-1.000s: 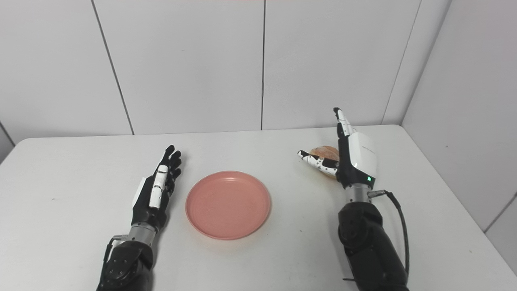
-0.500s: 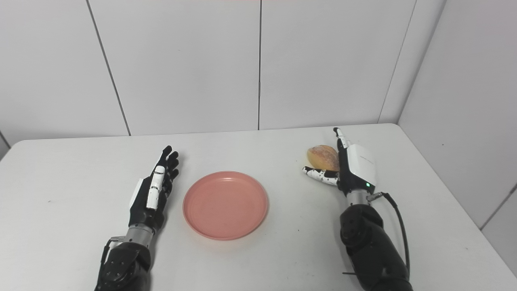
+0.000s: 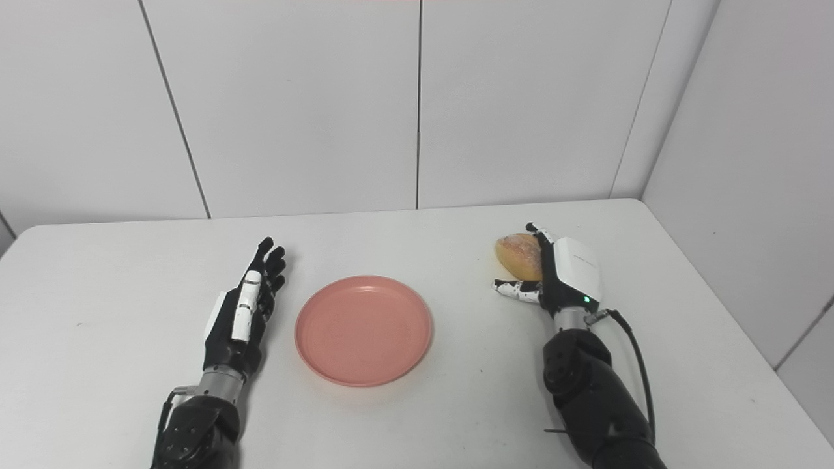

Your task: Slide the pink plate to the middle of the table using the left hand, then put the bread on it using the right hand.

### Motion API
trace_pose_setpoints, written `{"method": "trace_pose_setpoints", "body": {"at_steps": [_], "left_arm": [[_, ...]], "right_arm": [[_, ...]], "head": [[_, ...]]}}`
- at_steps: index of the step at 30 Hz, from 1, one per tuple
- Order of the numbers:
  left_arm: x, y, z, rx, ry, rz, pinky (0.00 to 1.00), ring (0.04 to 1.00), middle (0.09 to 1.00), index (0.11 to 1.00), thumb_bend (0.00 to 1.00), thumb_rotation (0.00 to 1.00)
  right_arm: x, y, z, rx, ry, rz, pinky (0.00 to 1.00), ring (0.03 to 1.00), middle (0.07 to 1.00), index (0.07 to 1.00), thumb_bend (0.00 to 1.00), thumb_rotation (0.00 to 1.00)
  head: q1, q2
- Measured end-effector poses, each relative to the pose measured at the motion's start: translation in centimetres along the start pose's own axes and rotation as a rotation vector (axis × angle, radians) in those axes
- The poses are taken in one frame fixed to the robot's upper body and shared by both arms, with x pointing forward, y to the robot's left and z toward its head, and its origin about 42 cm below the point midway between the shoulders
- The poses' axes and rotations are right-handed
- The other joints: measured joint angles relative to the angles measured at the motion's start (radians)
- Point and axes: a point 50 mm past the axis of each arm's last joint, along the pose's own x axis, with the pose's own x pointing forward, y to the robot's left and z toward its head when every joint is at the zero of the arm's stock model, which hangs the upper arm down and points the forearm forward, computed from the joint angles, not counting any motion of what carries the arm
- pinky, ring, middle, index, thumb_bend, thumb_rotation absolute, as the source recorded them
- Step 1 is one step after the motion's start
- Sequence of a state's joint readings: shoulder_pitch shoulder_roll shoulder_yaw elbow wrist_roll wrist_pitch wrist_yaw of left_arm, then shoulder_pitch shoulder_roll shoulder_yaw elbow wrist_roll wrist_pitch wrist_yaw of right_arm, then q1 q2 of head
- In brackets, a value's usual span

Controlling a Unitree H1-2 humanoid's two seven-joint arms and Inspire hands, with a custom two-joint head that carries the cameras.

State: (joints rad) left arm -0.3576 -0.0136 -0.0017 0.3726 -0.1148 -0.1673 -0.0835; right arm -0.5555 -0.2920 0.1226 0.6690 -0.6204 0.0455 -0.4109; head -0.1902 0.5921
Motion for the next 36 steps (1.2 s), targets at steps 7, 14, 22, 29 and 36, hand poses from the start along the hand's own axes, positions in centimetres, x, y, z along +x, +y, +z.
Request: {"method": "trace_pose_setpoints", "body": {"at_steps": [7,14,22,29,36], "left_arm": [[0.0,0.0,0.0,0.005,0.012,-0.001,1.00,0.982,0.960,0.953,0.38,1.00],[-0.2,0.0,0.0,0.003,0.016,0.001,1.00,0.985,0.962,0.952,0.40,1.00],[-0.4,0.0,0.0,0.004,0.017,0.000,1.00,0.981,0.962,0.951,0.40,1.00],[-0.8,-0.2,0.0,0.005,0.017,-0.006,1.00,0.982,0.968,0.961,0.37,1.00],[-0.9,-0.4,0.0,0.004,0.016,-0.007,1.00,0.983,0.969,0.958,0.36,1.00]], "right_arm": [[0.0,0.2,-0.2,0.032,-0.025,-0.058,0.36,0.469,0.562,0.674,0.41,0.02],[0.0,0.2,-0.1,0.039,-0.045,-0.082,0.38,0.475,0.554,0.656,0.42,0.00],[-0.1,0.1,0.0,0.051,-0.059,-0.099,0.36,0.449,0.528,0.502,0.49,0.12],[-0.9,-0.8,1.6,0.116,-0.133,-0.156,0.39,0.475,0.541,0.495,0.49,0.13],[-2.0,-1.5,5.5,0.233,-0.250,-0.151,0.43,0.500,0.555,0.495,0.49,0.13]], "head": [[0.002,-0.006],[0.005,-0.012],[0.015,-0.025],[0.043,-0.043],[0.057,-0.051]]}}
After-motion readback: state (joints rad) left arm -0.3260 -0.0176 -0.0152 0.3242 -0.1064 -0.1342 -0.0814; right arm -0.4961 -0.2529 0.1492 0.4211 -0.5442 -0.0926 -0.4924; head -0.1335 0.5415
